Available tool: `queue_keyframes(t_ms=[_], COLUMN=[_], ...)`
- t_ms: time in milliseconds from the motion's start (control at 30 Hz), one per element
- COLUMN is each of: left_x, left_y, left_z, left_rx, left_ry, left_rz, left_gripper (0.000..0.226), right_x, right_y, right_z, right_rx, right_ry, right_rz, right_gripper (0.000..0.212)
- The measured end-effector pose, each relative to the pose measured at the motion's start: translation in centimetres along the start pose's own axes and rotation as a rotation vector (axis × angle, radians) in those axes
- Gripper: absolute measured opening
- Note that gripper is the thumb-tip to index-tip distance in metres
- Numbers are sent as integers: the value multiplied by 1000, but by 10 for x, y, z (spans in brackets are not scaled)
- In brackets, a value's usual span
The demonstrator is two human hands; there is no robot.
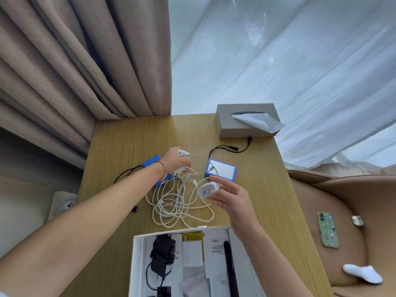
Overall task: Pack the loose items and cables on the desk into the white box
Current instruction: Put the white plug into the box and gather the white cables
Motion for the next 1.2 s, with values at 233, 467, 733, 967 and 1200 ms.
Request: queue_keyframes(t_ms=[233, 467, 733, 967, 1200], left_x=[-13, -35, -45, -4, 38], left_y=[-8, -28, -22, -9, 1], left_z=[55, 97, 170, 209, 246], left_rx=[146, -108, -150, -138, -137], left_ry=[-60, 142, 236, 147, 35], left_rz=[542, 458, 537, 582, 598], left_gripper=[37, 16, 26, 23, 31], right_x=[2, -3, -24, -80, -127], right_y=[6, 8, -9, -10, 7], right_z=[36, 67, 92, 92, 80], right_rx=[134, 200, 158, 23, -128], right_ry=[3, -15, 49, 205, 149], right_rz=[-128, -77, 52, 182, 443], right_gripper=[17, 21, 57, 41, 44])
Point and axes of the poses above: each hand's wrist, its own z-axis away from the middle knuckle, its own y-axis out of the palm, x = y × z, the point moved 5 cm from there along -z, towards the middle knuckle, and after that the axes turned 1 degree about -z, right-handed, at the moved point
